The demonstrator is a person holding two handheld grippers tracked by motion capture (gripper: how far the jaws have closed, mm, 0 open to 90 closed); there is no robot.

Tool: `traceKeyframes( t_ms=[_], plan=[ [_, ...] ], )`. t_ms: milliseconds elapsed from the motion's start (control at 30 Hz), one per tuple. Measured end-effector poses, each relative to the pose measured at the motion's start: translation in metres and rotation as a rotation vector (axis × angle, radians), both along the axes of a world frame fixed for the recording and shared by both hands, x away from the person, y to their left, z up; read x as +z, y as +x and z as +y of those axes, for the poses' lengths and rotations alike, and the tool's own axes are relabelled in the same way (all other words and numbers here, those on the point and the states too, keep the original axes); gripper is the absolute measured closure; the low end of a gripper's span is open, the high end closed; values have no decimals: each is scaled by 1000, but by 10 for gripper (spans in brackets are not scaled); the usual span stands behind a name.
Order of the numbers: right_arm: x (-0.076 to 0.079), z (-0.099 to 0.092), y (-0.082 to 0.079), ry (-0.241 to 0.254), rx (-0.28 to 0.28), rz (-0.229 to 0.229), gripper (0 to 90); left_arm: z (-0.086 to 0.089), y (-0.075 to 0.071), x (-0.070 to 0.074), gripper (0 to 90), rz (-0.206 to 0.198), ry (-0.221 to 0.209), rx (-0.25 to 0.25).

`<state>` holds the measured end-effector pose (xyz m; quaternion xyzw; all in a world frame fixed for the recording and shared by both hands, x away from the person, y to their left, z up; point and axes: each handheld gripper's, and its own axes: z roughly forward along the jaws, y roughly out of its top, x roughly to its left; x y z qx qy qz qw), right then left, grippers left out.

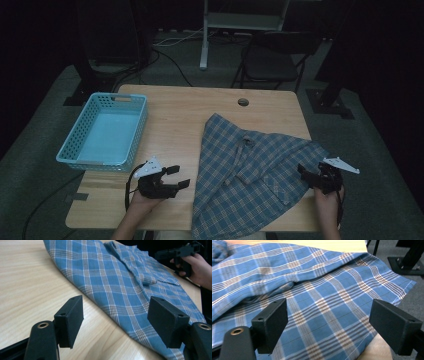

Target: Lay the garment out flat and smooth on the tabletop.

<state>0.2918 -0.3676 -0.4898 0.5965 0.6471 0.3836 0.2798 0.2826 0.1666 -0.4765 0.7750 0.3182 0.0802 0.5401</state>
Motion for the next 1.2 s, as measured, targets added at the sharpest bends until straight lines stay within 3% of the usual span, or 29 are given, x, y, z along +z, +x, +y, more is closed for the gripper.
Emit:
traceKeyframes(
  t_ms=[200,700,833,933,1200],
  plan=[
    [-4,7,-11,0,27,-31,148,-16,10,11,201,8,28,-5],
    [-4,1,-17,59,17,-74,149,-94,44,42,202,-25,130,-110],
    [-4,0,-18,73,20,-77,149,-114,49,47,202,-22,115,-125],
    [-4,0,-17,79,25,-71,150,-128,56,49,202,-13,104,-115],
    [-4,-1,-18,83,29,-74,150,-166,77,42,203,11,177,-70]
  ],
)
